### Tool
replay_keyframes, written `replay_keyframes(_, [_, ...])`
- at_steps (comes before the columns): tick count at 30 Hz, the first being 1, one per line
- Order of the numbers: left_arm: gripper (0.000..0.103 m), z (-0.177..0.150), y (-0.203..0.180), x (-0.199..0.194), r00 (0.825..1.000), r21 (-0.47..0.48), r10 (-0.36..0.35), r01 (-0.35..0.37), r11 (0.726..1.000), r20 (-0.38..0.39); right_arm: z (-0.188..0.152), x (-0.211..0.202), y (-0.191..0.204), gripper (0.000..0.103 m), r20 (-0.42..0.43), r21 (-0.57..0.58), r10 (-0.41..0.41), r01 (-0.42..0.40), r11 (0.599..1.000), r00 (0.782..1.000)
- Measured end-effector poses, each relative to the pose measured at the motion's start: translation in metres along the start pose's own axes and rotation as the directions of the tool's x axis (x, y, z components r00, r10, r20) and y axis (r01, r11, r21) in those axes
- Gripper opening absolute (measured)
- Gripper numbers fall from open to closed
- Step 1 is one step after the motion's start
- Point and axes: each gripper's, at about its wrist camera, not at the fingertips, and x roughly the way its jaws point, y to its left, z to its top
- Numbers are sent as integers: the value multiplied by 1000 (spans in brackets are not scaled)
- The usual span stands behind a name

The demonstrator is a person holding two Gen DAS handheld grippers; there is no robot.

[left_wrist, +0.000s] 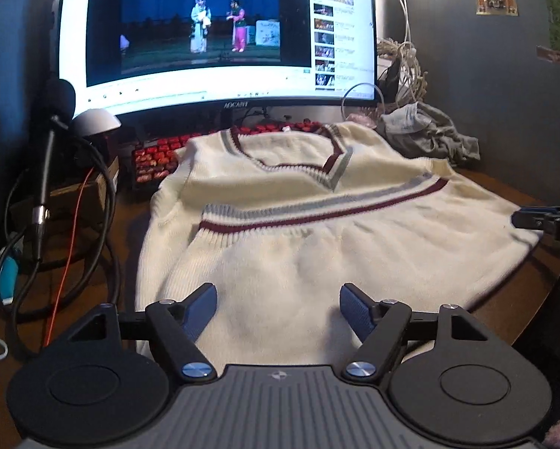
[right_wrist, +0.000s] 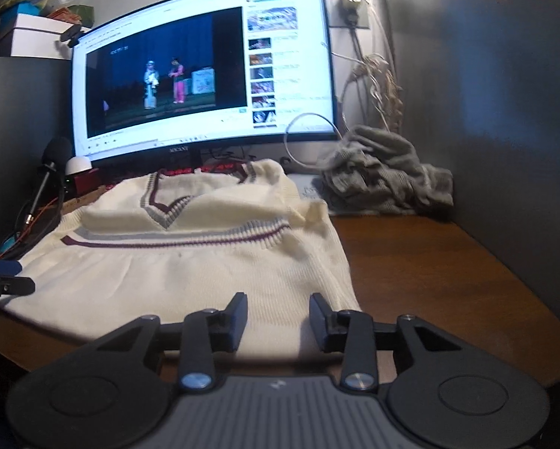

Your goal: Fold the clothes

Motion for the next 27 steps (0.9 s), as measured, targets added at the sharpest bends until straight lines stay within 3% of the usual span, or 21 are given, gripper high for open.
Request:
replay_keyframes(4, [60,5,-3,9,999,-6,-17,17,1000,-29,8,12,2,33,-14,-31,-10,10,999,1000])
replay_keyframes(7, [57,4,-4,13,999,8,-5,5,1000,-38,9,23,0,12,-46,-28,-30,28,999,999])
replay_keyframes(12, [57,4,-1,14,999,12,-9,10,1000,-39,19,37,-5,3,-74,-45,-23,19,999,997])
replay_keyframes(20, [58,7,1,16,999,6,-22,23,1000,-49,37,58,-13,6,-113,-78,0,-8,997,994])
replay_keyframes(23, [58,7,1,16,998,11,-23,24,1000,-50,43,65,-16,0,-128,-90,8,-19,996,992])
replay_keyframes(27, [58,7,1,16,998,8,-24,25,1000,-53,52,76,-20,0,-148,-105,18,-34,994,989])
